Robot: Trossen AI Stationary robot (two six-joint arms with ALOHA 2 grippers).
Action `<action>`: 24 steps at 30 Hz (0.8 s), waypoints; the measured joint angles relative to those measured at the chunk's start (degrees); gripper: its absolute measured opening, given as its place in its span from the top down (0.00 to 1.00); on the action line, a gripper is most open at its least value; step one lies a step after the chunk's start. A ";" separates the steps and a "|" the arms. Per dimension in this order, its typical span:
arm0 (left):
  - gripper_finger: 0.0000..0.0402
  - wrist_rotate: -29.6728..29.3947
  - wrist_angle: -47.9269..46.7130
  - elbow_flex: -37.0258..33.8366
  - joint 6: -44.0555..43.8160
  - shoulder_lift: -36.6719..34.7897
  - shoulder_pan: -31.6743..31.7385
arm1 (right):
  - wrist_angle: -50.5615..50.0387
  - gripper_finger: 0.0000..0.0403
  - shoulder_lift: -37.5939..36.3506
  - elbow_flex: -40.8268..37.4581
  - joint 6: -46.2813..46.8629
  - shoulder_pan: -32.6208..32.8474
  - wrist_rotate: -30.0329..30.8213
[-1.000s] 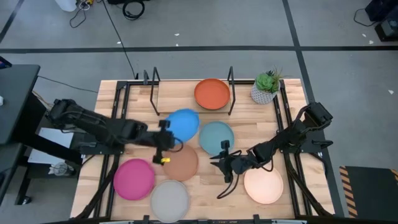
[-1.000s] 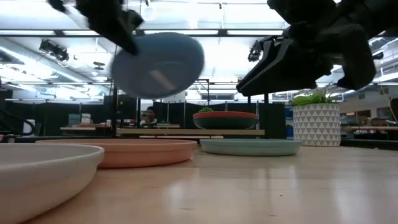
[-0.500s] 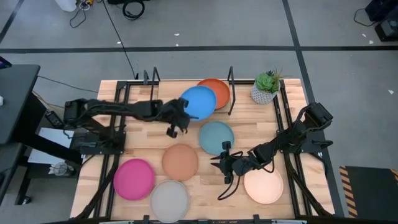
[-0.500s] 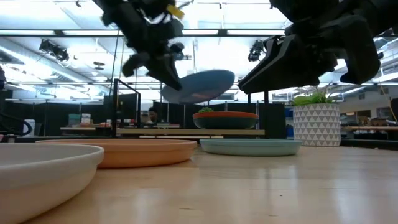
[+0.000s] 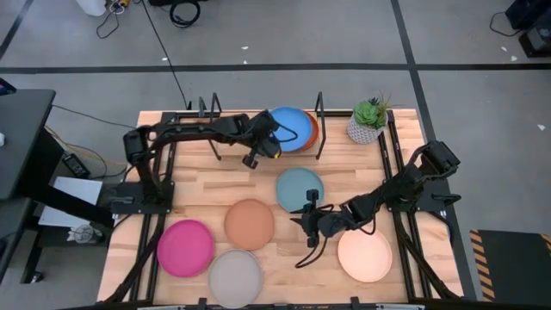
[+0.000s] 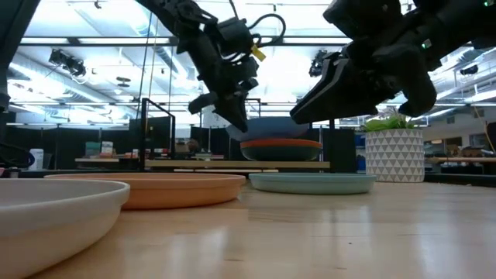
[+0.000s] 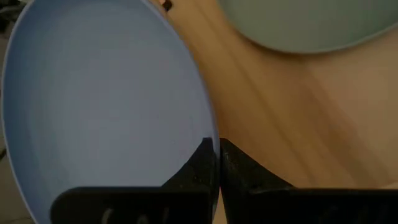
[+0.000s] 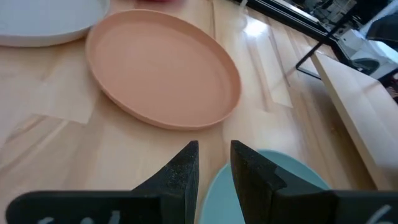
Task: Place and stack plates onto a shelf
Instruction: Stack the blue plate on top of the orange plate on the shelf, then put the brown plate on the shelf
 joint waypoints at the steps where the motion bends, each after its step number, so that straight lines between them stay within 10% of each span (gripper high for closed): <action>1: 0.97 0.00 0.46 0.00 0.81 0.10 0.28 | -0.09 0.76 0.00 0.00 -0.02 -0.16 0.34; 13: 0.92 10.38 6.68 -0.06 3.01 1.36 4.44 | -0.26 0.76 0.00 0.00 -3.04 -2.49 0.81; 24: 0.55 7.23 8.69 0.02 -6.04 -0.41 4.06 | 1.28 0.76 0.00 -1.30 -2.67 -3.07 0.62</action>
